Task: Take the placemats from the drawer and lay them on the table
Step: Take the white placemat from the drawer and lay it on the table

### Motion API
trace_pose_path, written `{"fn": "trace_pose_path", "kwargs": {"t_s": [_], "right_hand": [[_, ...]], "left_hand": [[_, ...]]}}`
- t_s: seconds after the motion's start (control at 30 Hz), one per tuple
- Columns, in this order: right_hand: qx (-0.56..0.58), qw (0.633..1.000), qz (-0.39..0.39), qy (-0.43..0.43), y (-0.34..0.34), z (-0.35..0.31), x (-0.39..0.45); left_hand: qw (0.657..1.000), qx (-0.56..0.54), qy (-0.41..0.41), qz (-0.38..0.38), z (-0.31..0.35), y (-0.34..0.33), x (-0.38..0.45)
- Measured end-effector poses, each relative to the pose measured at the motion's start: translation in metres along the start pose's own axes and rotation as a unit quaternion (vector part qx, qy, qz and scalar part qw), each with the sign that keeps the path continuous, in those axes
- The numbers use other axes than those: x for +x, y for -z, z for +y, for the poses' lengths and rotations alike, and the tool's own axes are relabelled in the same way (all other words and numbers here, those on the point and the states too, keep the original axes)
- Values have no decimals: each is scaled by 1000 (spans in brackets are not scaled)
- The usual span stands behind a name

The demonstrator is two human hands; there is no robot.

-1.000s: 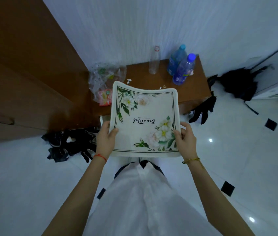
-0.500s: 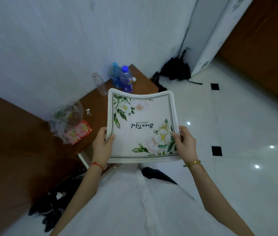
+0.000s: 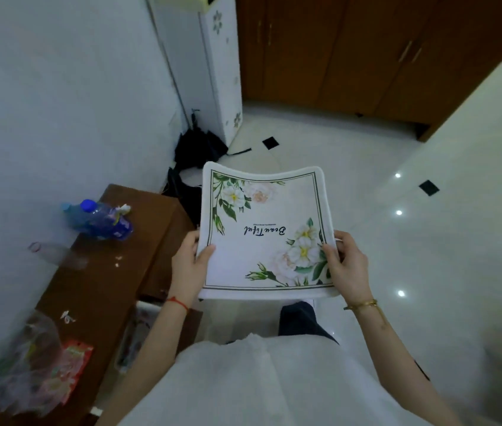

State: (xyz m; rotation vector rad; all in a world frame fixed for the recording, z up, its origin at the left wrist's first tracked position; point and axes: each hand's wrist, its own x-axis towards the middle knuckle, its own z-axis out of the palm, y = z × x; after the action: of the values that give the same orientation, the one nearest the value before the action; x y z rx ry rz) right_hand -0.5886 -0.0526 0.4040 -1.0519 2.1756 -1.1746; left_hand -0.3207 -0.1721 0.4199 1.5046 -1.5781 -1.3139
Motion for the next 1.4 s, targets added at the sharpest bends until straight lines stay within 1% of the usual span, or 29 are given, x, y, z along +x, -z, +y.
{"fn": "trace_pose_path", "kwargs": {"t_s": [0.1,0.23,0.37,0.47,0.63,0.83,0.97,1.13,1.27,1.4], "right_hand": [[-9,999,41,-26,41,25,16],[-16,993,102,-61,115,61,54],[-24,984,158,-83,182,89,93],[-12,975,200,-100,219,108,115],[14,957,255,-140,265,145,155],[12,927,331,-175,333,198,229],[21,903,377,-204,392,230,281],[35,863,442,-242,467,271,330],[47,820,496,-282,526,297,349],[39,779,541,-314,582,334,361]], "left_hand": [[999,0,-17,-49,22,-52,26],[991,1,-51,-125,68,-148,63],[983,4,-71,-168,113,-238,98],[976,12,-96,-196,145,-296,117],[959,15,-114,-259,187,-391,158],[933,15,-147,-327,244,-527,209],[906,20,-186,-381,299,-626,242],[858,40,-221,-462,368,-761,268],[816,60,-231,-527,412,-864,262],[779,82,-237,-574,438,-968,242]]}}
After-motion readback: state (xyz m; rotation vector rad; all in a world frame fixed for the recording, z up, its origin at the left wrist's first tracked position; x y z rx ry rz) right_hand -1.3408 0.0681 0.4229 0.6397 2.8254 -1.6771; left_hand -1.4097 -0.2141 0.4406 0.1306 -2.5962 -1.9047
